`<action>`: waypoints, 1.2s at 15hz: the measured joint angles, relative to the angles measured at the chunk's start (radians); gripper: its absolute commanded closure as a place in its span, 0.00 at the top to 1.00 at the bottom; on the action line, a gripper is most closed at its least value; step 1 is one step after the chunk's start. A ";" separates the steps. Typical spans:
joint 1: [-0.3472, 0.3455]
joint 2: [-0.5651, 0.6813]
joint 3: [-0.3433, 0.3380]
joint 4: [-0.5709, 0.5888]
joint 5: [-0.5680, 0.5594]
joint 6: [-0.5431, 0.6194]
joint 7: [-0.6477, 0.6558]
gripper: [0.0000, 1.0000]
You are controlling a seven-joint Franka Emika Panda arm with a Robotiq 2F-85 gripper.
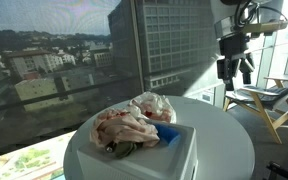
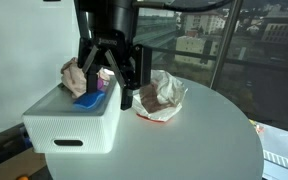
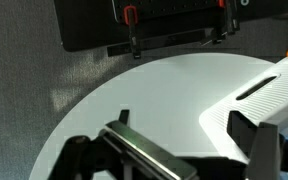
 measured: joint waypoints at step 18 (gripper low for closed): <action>0.175 0.508 0.147 0.520 0.070 0.132 0.000 1.00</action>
